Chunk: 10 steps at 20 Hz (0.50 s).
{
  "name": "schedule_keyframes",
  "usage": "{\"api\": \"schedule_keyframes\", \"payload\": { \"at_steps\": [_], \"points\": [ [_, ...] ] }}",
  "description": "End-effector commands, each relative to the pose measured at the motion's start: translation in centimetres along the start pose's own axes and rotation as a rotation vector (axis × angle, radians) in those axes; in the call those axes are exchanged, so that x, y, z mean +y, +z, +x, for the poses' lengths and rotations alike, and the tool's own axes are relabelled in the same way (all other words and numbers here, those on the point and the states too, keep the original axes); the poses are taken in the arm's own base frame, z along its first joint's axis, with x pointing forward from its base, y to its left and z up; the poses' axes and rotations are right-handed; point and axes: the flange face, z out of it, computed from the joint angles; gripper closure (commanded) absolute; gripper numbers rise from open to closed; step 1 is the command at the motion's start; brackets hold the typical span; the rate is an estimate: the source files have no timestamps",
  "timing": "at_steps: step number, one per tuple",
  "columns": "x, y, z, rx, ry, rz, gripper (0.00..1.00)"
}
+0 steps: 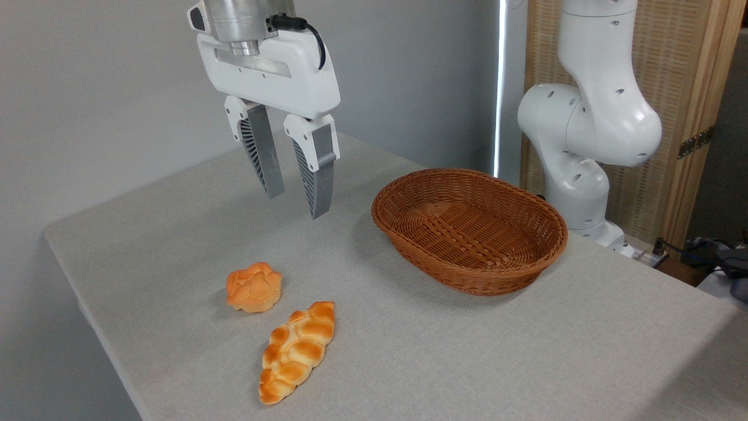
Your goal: Put bread into the basket
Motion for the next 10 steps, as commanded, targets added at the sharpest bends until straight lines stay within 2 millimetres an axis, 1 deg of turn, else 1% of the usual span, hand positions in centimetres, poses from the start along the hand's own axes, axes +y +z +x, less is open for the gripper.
{"api": "schedule_keyframes", "payload": {
  "at_steps": [1,5,9,10],
  "points": [
    [0.1,-0.2,-0.4,-0.007,-0.008,-0.022,0.00],
    [0.4,0.1,-0.2,-0.007,-0.003,-0.031,0.00],
    [1.1,0.6,0.8,0.018,0.013,-0.035,0.00],
    [1.4,1.0,1.1,0.033,0.011,-0.040,0.00]
  ]
}}
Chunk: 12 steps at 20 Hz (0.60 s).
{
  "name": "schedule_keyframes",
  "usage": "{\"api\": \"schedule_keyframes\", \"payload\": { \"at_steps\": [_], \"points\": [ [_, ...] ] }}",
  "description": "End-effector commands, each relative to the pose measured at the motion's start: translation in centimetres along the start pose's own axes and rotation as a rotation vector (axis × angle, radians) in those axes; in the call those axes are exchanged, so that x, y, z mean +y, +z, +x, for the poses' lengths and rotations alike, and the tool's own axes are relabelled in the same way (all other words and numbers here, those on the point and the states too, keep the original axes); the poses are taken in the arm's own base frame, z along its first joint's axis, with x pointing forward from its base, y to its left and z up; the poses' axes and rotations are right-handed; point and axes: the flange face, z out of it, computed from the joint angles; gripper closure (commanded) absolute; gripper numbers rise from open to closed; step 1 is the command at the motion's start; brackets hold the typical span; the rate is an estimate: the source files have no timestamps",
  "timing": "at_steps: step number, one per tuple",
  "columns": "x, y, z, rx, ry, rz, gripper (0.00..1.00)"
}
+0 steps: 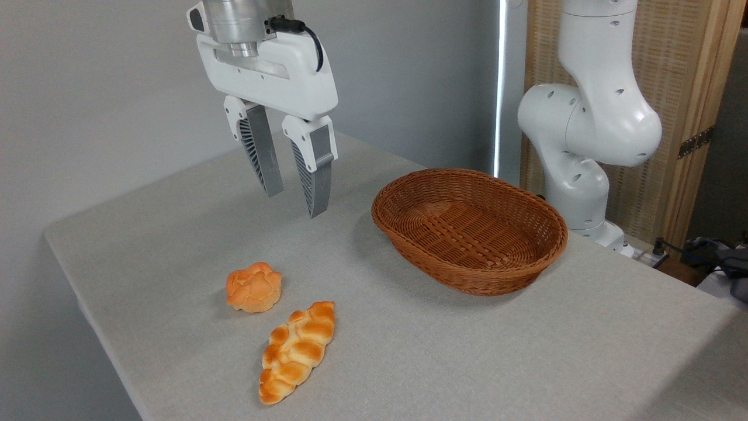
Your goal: Put bread into the basket
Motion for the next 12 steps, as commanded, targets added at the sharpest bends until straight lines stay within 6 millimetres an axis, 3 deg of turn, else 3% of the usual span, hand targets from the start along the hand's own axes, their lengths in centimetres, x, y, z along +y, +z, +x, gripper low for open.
{"api": "schedule_keyframes", "payload": {
  "at_steps": [1,6,12],
  "points": [
    [1.4,1.1,1.4,0.047,0.012,-0.017,0.00],
    [4.2,4.1,4.2,0.106,0.084,0.019,0.00],
    [7.2,10.8,7.1,0.145,0.154,0.028,0.00]
  ]
}}
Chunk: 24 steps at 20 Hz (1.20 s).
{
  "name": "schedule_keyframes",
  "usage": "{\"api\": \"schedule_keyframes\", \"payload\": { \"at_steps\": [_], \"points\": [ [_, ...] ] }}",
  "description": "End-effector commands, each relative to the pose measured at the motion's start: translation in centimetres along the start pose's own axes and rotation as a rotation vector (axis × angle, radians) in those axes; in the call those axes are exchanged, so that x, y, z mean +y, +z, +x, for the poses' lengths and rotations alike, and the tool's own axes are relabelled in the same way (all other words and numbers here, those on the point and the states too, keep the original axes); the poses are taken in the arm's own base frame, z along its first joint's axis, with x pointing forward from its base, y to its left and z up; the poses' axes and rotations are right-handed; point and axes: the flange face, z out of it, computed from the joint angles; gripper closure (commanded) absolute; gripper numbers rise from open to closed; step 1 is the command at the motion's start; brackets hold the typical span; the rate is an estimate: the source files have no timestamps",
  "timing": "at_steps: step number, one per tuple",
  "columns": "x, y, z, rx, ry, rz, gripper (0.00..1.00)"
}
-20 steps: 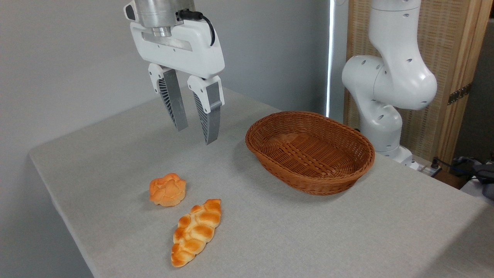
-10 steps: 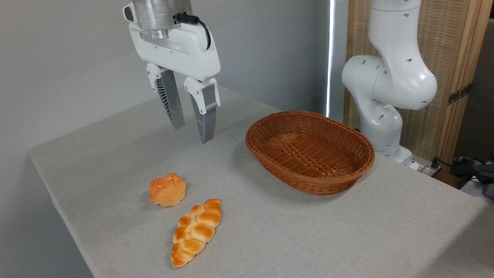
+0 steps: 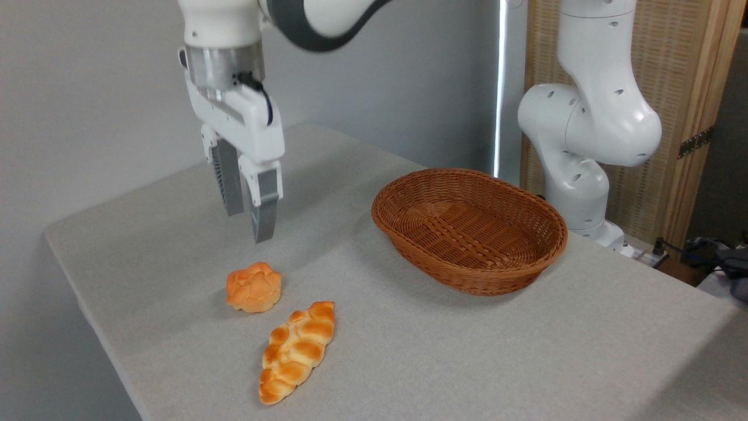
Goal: Put bread into the basket
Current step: 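Lower the open gripper down onto the small round orange bun, then close the gripper fingers around the round bun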
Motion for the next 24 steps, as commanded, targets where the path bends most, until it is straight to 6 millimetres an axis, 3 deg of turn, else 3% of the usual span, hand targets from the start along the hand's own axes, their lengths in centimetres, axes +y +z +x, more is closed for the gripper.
{"api": "schedule_keyframes", "payload": {
  "at_steps": [1,7,11,17,24],
  "points": [
    [1.2,3.9,0.5,0.002,0.022,-0.013,0.00],
    [2.0,8.7,2.4,0.007,0.052,-0.045,0.00],
    [2.3,11.4,2.5,0.009,0.058,-0.054,0.00],
    [1.6,13.0,2.1,-0.070,0.158,0.053,0.00],
    [1.6,12.9,2.2,-0.067,0.159,0.054,0.00]
  ]
}}
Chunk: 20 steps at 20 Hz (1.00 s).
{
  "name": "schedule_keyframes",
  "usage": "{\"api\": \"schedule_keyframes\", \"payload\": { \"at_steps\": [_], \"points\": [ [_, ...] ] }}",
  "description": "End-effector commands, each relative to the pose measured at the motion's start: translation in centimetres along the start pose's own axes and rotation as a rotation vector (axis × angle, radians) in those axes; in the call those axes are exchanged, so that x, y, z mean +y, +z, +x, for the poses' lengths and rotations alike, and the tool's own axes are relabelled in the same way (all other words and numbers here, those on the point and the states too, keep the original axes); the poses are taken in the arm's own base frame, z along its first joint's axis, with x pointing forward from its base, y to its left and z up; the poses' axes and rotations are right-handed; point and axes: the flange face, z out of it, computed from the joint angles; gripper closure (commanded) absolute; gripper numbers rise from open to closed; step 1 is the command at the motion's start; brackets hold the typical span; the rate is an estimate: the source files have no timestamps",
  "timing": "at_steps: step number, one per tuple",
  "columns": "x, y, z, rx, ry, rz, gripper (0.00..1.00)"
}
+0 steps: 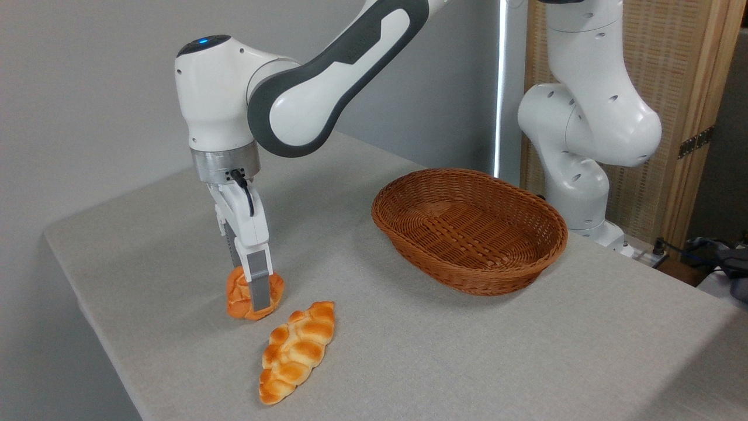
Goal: Put bread into the basket
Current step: 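Close the gripper fingers around the round bun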
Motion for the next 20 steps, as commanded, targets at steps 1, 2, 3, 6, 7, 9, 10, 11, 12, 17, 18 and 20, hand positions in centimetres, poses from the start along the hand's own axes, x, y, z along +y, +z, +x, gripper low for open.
{"api": "schedule_keyframes", "payload": {
  "at_steps": [1,2,3,6,7,9,10,11,12,17,18,20],
  "points": [
    [0.15,0.07,0.11,0.008,0.009,0.020,0.00],
    [0.08,0.09,0.04,0.007,0.007,0.019,0.01],
    [0.08,0.00,0.04,0.008,0.007,0.020,0.15],
    [0.06,-0.16,0.06,0.011,0.006,0.022,0.65],
    [0.06,-0.16,0.06,0.011,0.006,0.022,0.74],
    [0.06,-0.16,0.06,0.011,0.006,0.022,0.76],
    [0.06,-0.16,0.06,0.011,0.006,0.022,0.76],
    [0.06,-0.16,0.07,0.011,0.005,0.021,0.76],
    [0.06,-0.16,0.07,0.011,0.005,0.021,0.76],
    [0.06,-0.24,0.06,0.011,0.006,0.023,0.76],
    [0.06,-0.25,0.06,0.012,0.005,0.022,0.76],
    [0.01,-0.63,0.16,0.022,-0.003,0.020,0.75]
  ]
}}
